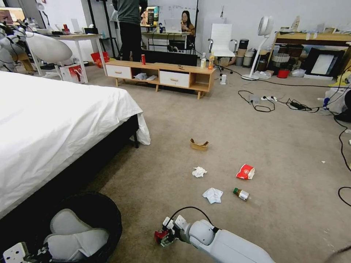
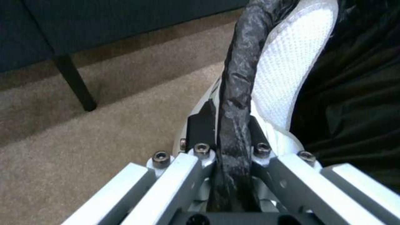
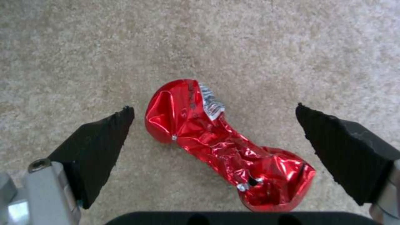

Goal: Pick up the trash bin and place the garbage on the floor into it.

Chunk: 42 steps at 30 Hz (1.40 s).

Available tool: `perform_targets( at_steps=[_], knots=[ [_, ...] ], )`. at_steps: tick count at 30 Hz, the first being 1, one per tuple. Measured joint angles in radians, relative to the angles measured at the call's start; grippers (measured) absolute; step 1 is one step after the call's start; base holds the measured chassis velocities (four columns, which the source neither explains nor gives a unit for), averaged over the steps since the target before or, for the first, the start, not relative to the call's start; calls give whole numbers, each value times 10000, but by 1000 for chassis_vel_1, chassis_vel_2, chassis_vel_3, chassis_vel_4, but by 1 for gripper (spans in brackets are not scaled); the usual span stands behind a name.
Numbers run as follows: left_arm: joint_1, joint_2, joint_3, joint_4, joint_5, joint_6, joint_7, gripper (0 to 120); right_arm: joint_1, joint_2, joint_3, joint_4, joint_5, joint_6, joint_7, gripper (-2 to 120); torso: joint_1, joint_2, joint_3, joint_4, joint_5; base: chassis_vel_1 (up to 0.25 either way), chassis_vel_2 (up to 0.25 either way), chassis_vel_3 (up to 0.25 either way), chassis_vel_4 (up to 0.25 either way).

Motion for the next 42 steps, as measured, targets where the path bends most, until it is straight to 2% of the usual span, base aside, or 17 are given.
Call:
perform_targets(
  at_steps=[12,26,28,30,35,37,38,39,42],
  knots=[
    [154,-35,-15,-51,65,0,22,3,-53,576,23,-1326,-451,510,-137,99,0,0,0,0,0,0,0,0,0],
    [214,19,61,-37,120,0,41,3,-248,858,367,-2410,-900,952,-256,97,0,0,-1,-1,1,0,0,0,0],
    [198,27,61,-16,127,0,44,3,-296,847,388,-2367,-909,985,-266,88,-1,1,-2,-3,-1,0,0,0,0],
    [188,28,64,-3,138,0,46,3,-308,834,388,-2322,-905,985,-265,86,0,1,-2,-3,0,0,0,0,0],
    [125,18,96,69,205,0,68,3,-325,753,371,-2072,-780,935,-235,67,0,0,-1,3,1,0,0,0,0],
    [125,18,96,69,205,0,68,3,-325,753,371,-2072,-780,935,-235,67,0,0,-1,3,1,0,0,0,0],
    [109,16,99,86,226,0,74,3,-320,699,373,-2022,-742,926,-141,57,0,0,-1,2,0,0,0,0,0],
    [108,21,98,104,228,0,90,3,-319,666,372,-1961,-722,917,-104,51,0,0,0,-1,2,0,0,0,0],
    [101,35,86,134,236,0,108,3,-315,608,382,-1865,-697,899,-52,51,0,0,0,-1,0,0,0,0,0]
  ],
)
